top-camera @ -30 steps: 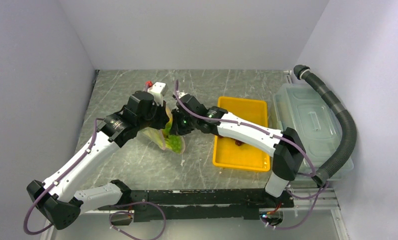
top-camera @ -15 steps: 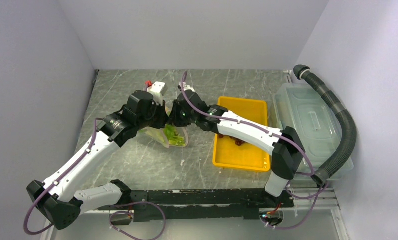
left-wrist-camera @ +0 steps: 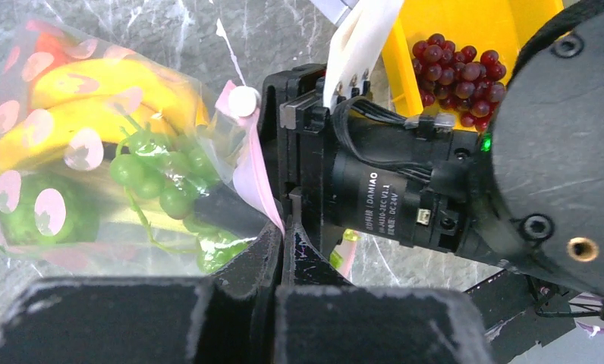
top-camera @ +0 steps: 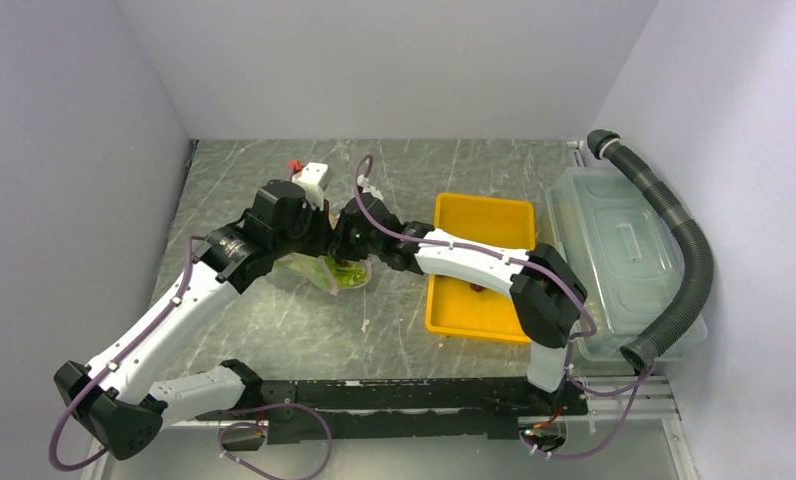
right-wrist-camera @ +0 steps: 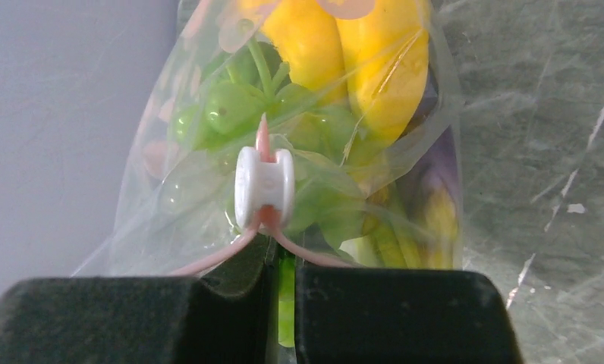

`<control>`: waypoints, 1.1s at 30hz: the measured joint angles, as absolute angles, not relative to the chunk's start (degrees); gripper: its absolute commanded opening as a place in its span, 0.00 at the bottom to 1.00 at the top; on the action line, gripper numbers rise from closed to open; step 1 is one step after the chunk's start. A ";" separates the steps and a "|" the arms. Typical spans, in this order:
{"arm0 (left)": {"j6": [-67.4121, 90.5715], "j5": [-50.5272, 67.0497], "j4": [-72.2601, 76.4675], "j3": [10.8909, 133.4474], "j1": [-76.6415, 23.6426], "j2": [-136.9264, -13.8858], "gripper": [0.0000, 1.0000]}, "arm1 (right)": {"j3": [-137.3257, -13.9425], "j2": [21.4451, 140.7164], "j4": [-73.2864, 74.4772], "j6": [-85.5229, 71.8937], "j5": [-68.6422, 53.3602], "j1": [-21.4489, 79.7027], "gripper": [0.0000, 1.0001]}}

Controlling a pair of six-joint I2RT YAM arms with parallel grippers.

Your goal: Place the food in the zip-top bag and seal the zipper

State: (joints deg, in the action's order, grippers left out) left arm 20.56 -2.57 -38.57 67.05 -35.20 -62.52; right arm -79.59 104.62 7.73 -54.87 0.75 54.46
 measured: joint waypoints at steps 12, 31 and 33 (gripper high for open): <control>20.49 -2.44 -38.65 67.05 -34.46 -62.57 0.00 | -76.31 105.54 -1.69 -58.74 -2.02 55.27 0.00; 20.64 -0.67 -38.50 66.85 -34.26 -61.47 0.00 | -65.41 96.88 -9.10 -56.69 -1.04 55.29 0.51; 20.64 -0.69 -38.48 66.85 -34.26 -61.19 0.00 | -64.62 94.54 -9.04 -56.12 -0.05 55.29 0.51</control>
State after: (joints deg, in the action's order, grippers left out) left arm 20.64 -0.69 -38.48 66.85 -34.26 -61.19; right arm -64.62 94.54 -9.04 -56.12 -0.05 55.29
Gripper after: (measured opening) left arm 0.012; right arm 0.503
